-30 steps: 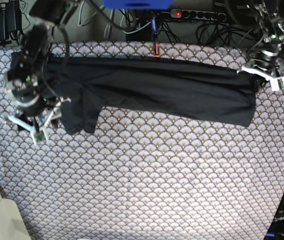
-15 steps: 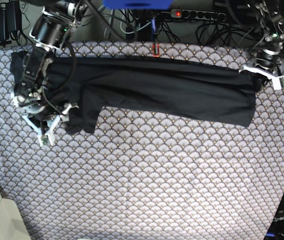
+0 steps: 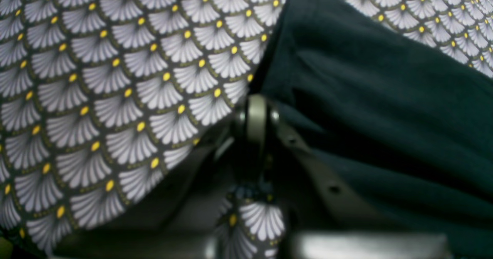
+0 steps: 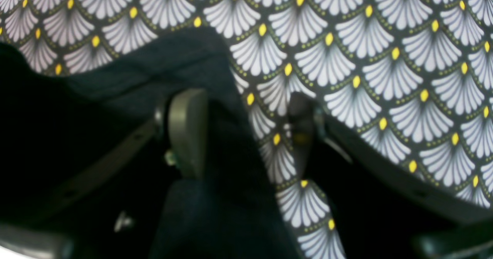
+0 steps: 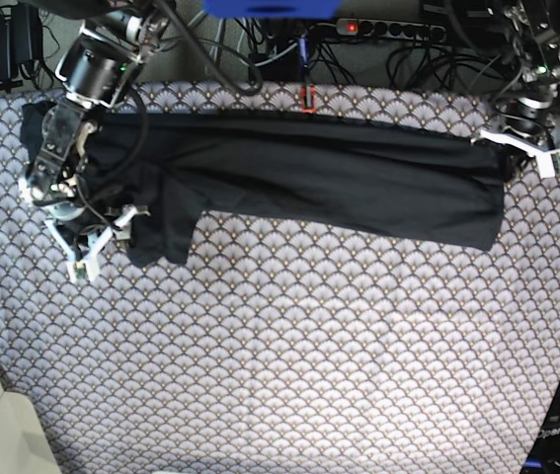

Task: Fold the T-shirt properly
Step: 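Release the right gripper and grasp the hanging sleeve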

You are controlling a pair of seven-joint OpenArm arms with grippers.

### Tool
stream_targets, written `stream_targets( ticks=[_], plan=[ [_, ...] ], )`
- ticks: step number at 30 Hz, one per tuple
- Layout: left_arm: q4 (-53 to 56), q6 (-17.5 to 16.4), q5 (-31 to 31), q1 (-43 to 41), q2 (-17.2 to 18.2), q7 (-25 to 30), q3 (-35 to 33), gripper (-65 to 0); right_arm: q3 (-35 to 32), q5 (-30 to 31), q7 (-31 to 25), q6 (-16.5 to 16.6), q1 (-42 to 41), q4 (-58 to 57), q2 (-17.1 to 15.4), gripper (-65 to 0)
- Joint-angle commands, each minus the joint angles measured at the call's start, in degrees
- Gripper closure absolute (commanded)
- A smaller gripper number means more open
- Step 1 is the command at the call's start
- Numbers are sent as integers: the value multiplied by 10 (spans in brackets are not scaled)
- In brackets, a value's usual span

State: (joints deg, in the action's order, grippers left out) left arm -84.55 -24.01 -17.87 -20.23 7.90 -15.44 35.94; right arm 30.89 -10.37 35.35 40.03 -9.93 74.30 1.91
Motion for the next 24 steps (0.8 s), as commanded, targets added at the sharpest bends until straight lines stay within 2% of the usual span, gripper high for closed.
stream_targets(
  ticks=[1,5,8,15,21,24],
  plan=[
    [-11,-1,-7,3,8,14,2,0,-3,-5,21,0,2,1,1,-281],
    [-11,-1,-7,3,8,14,2,0,-3,-6,20,0,11,2,1,-237],
    [-11,-1,-8,3,8,14,2,0,-7,-5,19,0,25,2,1,-238],
    [-11,-1,-8,3,8,14,2,0,-63,-5,16,0,60,12,1,-233],
    [-9,-1,-8,3,8,14,2,0,-68,-5,15,0,79,48,9,-228],
    [-8,-2,-8,2,8,14,2,0,-66,-5,15,0,79,50,9,-179]
  ],
)
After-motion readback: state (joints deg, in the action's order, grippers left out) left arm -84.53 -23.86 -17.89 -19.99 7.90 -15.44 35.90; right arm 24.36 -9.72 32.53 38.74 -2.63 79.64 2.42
